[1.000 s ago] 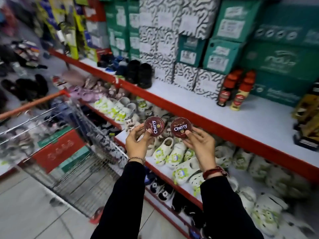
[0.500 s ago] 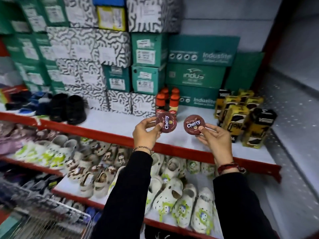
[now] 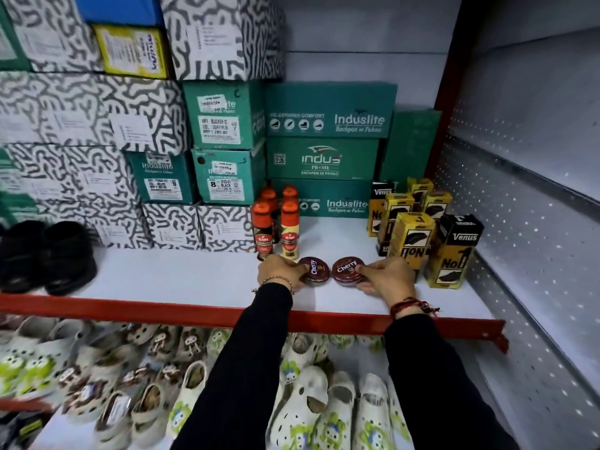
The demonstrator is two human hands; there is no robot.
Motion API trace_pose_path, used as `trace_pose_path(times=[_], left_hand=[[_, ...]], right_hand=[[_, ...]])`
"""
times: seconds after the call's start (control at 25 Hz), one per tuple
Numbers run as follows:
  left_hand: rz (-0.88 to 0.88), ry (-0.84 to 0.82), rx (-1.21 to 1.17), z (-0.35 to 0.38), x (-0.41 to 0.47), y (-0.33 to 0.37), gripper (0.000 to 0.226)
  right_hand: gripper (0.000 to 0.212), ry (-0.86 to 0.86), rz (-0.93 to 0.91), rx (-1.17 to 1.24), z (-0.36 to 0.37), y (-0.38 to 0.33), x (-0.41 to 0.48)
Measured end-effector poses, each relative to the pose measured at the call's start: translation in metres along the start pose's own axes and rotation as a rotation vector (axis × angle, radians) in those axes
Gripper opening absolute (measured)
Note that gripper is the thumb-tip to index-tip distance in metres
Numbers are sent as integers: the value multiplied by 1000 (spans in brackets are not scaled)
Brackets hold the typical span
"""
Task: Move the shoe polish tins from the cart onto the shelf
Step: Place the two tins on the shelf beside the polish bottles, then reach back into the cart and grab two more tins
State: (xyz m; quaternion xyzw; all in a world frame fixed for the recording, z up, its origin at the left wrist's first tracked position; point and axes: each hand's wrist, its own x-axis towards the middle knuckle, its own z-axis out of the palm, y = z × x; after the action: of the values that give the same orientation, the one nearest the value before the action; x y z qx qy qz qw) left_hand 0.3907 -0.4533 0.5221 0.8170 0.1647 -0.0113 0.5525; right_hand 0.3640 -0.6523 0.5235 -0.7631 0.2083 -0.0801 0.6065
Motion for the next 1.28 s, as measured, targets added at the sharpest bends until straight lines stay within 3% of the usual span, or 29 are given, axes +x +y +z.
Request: trace_pose_path(times=[0.16,0.36,0.56,0.76,0.88,1.04,1.28], left_hand=[[18,3,188,7,20,-2,50],[97,28,347,0,-5,9,48],[375,263,358,-29,-55,21,32],[580,463,539,-73,-73,8,51],[560,606,671,-113,-89,-13,61],[435,714,726,-167,-120,-57,63],[175,830,679,-244,-173,-149,60]], right_hand=[[29,86,-76,-275,-1,-7,2],[39,172,-150,-633,3,-7,-4],[52,181,-600,-543,10,-36,-38],[63,-14,-902,-680,39,-62,-74],[71,-90,-1069,-723,77,-69,-100],[73,-215,-1158,-678,133,-66,-145],[69,-579,-1195,-633,227,-30,-228]])
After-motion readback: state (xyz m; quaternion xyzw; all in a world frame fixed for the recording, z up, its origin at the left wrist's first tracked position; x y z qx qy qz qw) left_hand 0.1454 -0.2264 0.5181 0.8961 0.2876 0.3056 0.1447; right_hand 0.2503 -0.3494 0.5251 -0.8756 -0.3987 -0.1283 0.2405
